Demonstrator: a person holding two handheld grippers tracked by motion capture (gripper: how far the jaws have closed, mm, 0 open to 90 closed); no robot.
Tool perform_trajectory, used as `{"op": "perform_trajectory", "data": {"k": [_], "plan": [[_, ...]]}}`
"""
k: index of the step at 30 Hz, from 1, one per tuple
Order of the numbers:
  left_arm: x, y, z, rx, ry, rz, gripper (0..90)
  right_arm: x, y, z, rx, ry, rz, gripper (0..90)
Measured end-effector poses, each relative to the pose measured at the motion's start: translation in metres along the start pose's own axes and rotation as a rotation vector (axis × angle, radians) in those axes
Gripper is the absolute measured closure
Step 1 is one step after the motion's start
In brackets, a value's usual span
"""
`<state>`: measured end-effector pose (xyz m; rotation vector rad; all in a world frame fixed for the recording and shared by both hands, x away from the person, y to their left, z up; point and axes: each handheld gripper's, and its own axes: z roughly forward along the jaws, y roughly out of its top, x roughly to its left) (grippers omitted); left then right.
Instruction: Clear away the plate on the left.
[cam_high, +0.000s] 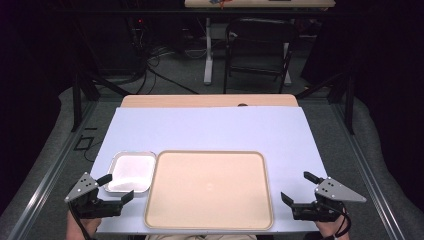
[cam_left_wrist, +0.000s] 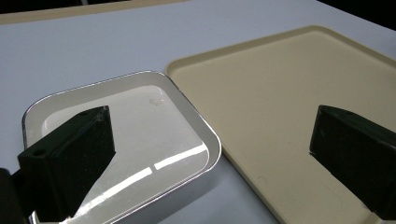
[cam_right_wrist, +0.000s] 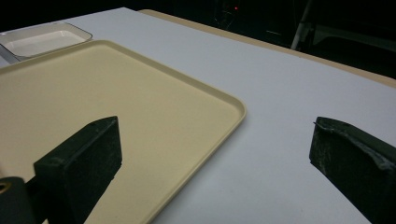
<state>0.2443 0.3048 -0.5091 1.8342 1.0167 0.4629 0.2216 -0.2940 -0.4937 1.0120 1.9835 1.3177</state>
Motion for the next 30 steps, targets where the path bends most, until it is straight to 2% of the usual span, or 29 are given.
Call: {"op": "perform_trajectory", "data": {"k": [8,14,20,21,27,30], "plan": [[0.002,0.0,0.001,0.016,-0.006,-0.01,0.0,0.001,0.001,0.002,0.014,0.006,-0.002,1.2],[0.004,0.002,0.004,0.066,-0.007,-0.039,0.0,0.001,0.001,0.004,0.036,0.03,-0.01,1.0],[0.008,0.005,0.006,0.1,0.006,-0.079,0.0,0.002,0.0,0.006,0.053,0.033,-0.02,1.1],[0.009,0.007,0.007,0.116,0.022,-0.072,0.0,0.002,0.0,0.006,0.056,0.032,-0.02,1.0],[0.011,0.012,0.009,0.126,0.036,-0.086,0.4,0.002,0.0,0.006,0.054,0.026,-0.024,1.1],[0.014,0.015,0.009,0.137,0.041,-0.105,0.4,0.002,0.0,0.006,0.055,0.023,-0.024,1.1]]}}
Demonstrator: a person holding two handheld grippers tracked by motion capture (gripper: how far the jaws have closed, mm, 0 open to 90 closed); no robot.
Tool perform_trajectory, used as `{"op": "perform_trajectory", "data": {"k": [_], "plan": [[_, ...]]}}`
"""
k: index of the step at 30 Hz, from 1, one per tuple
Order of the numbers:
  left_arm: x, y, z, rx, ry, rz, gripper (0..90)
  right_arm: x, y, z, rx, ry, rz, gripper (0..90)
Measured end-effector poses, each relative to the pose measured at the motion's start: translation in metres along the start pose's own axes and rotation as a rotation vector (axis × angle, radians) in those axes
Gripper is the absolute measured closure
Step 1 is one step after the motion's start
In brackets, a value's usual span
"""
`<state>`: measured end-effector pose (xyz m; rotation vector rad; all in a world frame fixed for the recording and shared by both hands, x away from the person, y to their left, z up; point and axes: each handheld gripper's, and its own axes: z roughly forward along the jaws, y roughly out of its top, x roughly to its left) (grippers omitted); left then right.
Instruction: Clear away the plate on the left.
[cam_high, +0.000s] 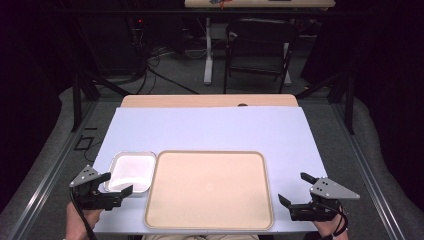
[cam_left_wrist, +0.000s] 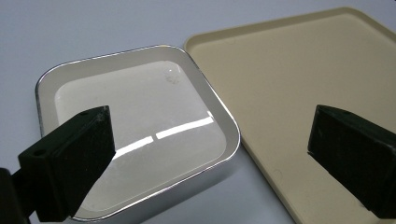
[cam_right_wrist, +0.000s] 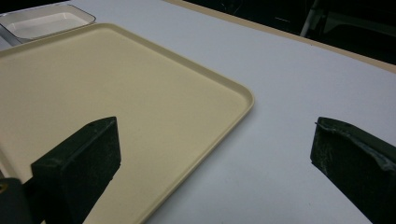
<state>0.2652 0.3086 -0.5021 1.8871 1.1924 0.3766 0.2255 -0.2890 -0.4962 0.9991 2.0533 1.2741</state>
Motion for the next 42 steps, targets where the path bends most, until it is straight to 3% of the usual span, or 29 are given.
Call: {"op": "perform_trajectory", "data": {"k": [2,4,9,12,21,30,42], "plan": [[0.002,0.002,0.001,0.012,0.007,-0.01,0.4,0.0,0.0,0.0,0.0,-0.007,0.002,1.2],[0.004,0.005,0.004,0.06,0.037,-0.009,0.8,-0.001,-0.001,0.0,0.002,-0.012,0.005,1.3],[0.013,0.01,0.011,0.103,0.038,-0.038,0.6,0.001,0.0,0.0,-0.005,-0.001,-0.013,1.3],[0.023,0.014,0.017,0.11,0.037,-0.071,0.4,0.001,0.0,-0.003,-0.038,-0.012,-0.018,1.2],[0.037,0.022,0.032,0.118,0.058,-0.097,0.3,0.002,0.0,-0.007,-0.085,-0.022,-0.024,1.0],[0.052,0.025,0.049,0.166,0.093,-0.124,0.2,0.002,0.0,-0.008,-0.089,-0.026,-0.019,0.9],[0.067,0.03,0.071,0.217,0.111,-0.127,0.5,0.002,0.0,-0.008,-0.088,-0.015,-0.021,1.0]]}}
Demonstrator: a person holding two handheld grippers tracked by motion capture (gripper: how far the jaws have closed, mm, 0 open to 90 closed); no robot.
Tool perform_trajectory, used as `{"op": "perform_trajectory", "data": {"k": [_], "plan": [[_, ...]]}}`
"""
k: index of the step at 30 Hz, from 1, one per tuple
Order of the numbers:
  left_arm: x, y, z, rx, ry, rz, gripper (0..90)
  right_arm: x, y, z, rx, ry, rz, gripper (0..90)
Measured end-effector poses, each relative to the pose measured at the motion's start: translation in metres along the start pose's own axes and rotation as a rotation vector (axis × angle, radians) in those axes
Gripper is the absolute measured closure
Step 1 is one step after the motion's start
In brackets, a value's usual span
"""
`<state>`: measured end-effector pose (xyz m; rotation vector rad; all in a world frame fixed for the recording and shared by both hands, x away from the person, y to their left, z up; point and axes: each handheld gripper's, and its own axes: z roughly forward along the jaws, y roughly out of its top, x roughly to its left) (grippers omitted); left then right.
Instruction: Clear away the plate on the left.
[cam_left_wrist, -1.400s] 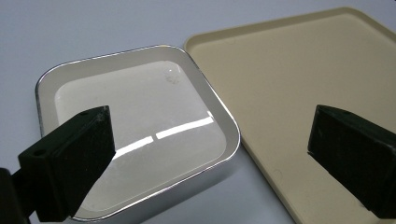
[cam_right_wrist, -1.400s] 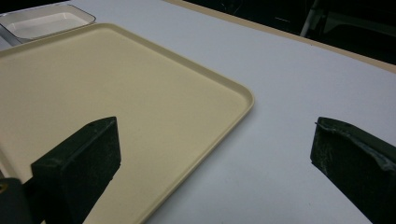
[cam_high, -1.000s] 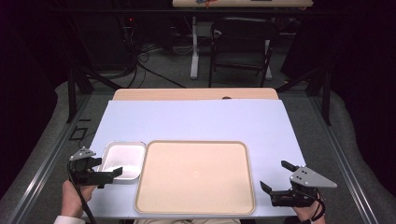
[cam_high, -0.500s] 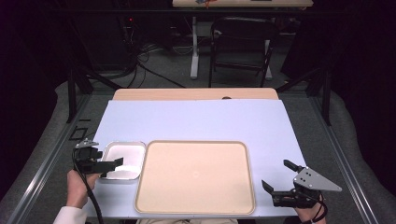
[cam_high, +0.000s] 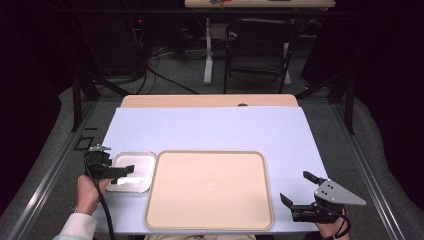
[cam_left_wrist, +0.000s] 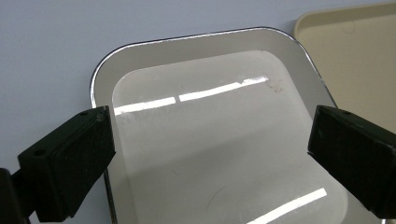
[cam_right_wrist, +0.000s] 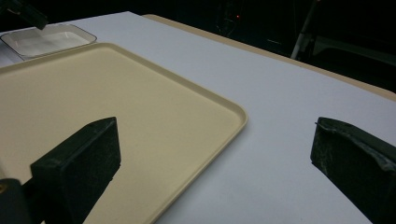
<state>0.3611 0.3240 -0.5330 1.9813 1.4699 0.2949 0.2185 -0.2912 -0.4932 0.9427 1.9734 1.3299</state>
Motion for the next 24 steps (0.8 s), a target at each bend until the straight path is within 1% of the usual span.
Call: {"op": "perform_trajectory", "data": {"k": [3,5,6,8,11,13,14,15,17,19,23,24], "plan": [[0.003,0.002,0.005,0.017,0.01,-0.006,1.1,0.0,0.0,0.001,0.003,0.001,0.005,1.0],[0.005,0.003,0.006,0.017,0.012,-0.01,1.4,0.0,0.0,0.001,0.006,0.0,0.008,1.0],[0.006,0.004,0.006,0.016,0.021,-0.012,1.6,-0.001,0.0,0.001,0.006,0.0,0.009,1.1],[0.006,0.005,0.008,0.019,0.044,-0.004,2.1,-0.001,-0.001,0.001,0.008,0.0,0.009,1.1],[0.007,0.005,0.009,0.025,0.059,-0.001,3.8,-0.001,0.0,0.001,0.008,0.0,0.01,1.2],[0.007,0.005,0.008,0.022,0.062,-0.005,4.3,-0.001,0.0,0.001,0.01,0.003,0.011,1.3],[0.008,0.005,0.008,0.017,0.071,-0.006,4.7,-0.001,0.0,0.001,0.01,0.003,0.011,1.2],[0.009,0.005,0.007,0.019,0.079,-0.007,5.5,-0.001,0.0,0.001,0.012,0.002,0.012,1.3],[0.01,0.004,0.008,0.027,0.08,-0.012,5.7,-0.001,-0.001,0.001,0.012,0.001,0.012,1.3],[0.012,0.004,0.006,0.026,0.094,-0.01,6.7,-0.002,-0.001,0.001,0.014,0.003,0.014,1.4],[0.015,0.003,0.006,0.037,0.106,-0.016,8.7,-0.001,-0.001,0.001,0.016,0.004,0.014,1.5],[0.016,0.002,0.006,0.036,0.107,-0.022,11.3,-0.001,-0.001,0.002,0.018,0.005,0.016,2.2]]}}
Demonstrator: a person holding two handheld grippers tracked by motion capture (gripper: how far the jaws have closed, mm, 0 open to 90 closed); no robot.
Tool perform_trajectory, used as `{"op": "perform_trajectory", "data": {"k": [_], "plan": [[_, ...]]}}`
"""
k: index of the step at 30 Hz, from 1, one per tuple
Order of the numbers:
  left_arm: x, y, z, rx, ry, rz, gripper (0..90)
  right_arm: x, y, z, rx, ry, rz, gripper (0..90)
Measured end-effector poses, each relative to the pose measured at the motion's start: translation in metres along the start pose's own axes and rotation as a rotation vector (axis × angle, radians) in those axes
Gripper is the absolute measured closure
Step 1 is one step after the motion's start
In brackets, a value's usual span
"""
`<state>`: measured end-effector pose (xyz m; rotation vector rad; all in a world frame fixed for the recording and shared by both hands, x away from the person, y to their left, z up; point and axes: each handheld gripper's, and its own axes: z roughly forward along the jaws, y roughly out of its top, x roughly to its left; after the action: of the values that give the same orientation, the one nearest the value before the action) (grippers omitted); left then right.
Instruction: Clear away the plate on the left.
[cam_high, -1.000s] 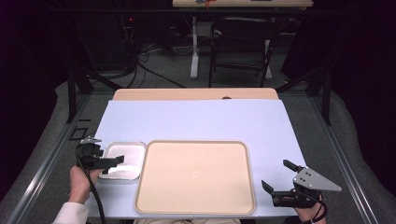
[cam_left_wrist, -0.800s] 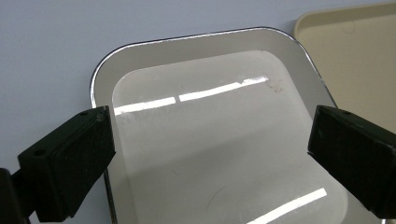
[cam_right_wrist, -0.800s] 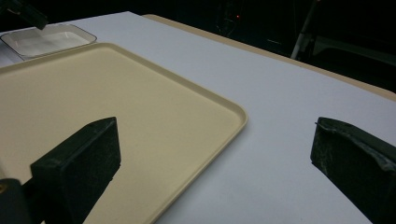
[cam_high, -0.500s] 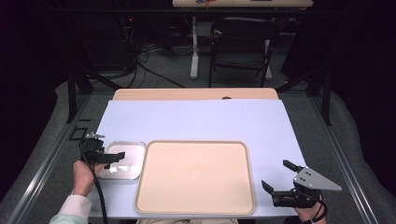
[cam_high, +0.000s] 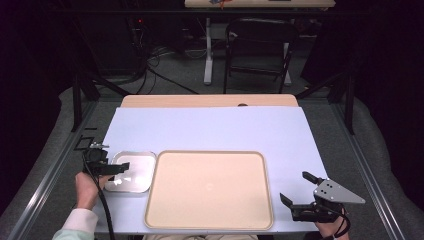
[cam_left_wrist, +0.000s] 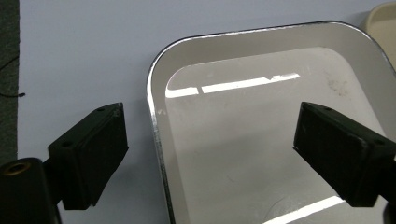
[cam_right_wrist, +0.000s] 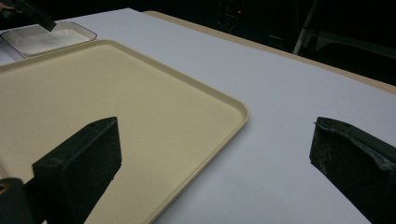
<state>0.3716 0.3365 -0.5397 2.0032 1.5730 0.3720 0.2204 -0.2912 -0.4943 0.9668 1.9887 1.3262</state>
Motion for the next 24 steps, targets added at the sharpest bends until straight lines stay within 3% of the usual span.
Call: {"op": "perform_trajectory", "data": {"k": [6,7,14,21,24], "plan": [[0.0061,-0.0018,0.0027,0.023,0.007,-0.021,17.3,-0.0008,-0.0003,0.0001,0.003,-0.002,0.001,2.2],[0.0075,-0.0025,0.0025,0.028,0.011,-0.027,22.1,-0.0008,-0.0003,-0.0001,0.003,-0.004,0.001,2.2],[0.0119,-0.0057,0.0018,0.028,0.024,-0.045,34.0,-0.0005,-0.0003,0.0006,0.01,-0.005,0.005,2.4],[0.0091,-0.0069,0.0009,0.032,0.057,-0.028,42.7,-0.0005,-0.0003,-0.0001,0.005,-0.002,0.001,2.4],[0.0091,-0.008,0.0003,0.027,0.057,-0.04,44.6,-0.0005,-0.0003,0.0004,0.01,0.0,0.005,2.4]]}}
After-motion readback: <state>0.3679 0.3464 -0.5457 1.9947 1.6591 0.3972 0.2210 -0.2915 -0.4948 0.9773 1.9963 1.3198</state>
